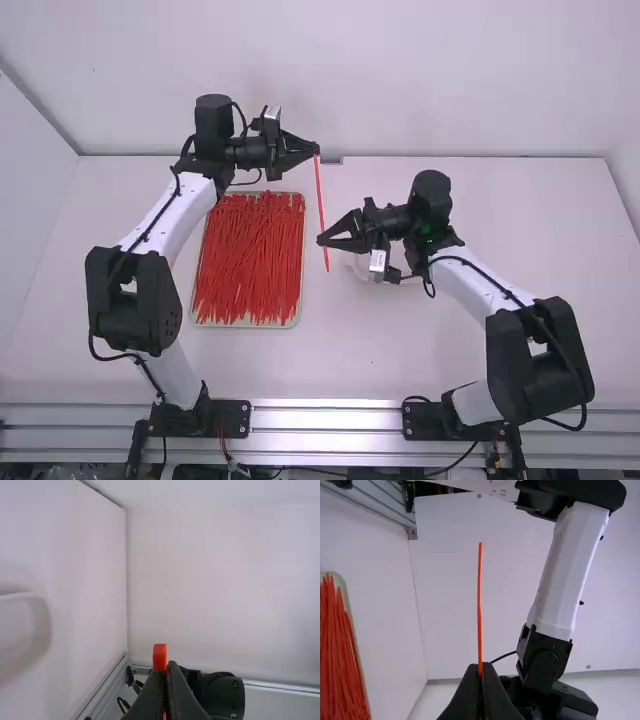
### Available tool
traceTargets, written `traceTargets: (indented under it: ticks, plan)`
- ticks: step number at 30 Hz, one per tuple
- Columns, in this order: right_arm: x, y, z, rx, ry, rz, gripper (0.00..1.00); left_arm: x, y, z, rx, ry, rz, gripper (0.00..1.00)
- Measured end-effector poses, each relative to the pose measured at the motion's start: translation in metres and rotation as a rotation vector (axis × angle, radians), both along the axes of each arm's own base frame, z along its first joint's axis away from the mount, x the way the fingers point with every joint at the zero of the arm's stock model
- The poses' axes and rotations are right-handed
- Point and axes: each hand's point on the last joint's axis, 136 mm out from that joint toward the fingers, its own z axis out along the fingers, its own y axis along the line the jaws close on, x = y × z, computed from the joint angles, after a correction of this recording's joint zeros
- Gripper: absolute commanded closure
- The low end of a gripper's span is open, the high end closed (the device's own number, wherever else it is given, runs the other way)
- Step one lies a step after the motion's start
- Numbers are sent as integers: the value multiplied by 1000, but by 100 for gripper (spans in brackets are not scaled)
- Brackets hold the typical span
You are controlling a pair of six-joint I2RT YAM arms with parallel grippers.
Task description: Fasten the cable tie
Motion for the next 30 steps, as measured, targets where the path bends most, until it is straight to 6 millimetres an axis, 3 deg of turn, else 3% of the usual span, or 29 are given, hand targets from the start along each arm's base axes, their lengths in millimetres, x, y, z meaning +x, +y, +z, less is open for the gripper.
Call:
traceTargets:
  ticks: [19, 30]
  plan:
    - [8, -8, 1, -142, 493, -30, 100, -1, 0, 0, 13, -49, -10, 98]
    - [8, -8, 2, -174, 606, -30, 100, 0, 0, 0, 21, -74, -11, 98]
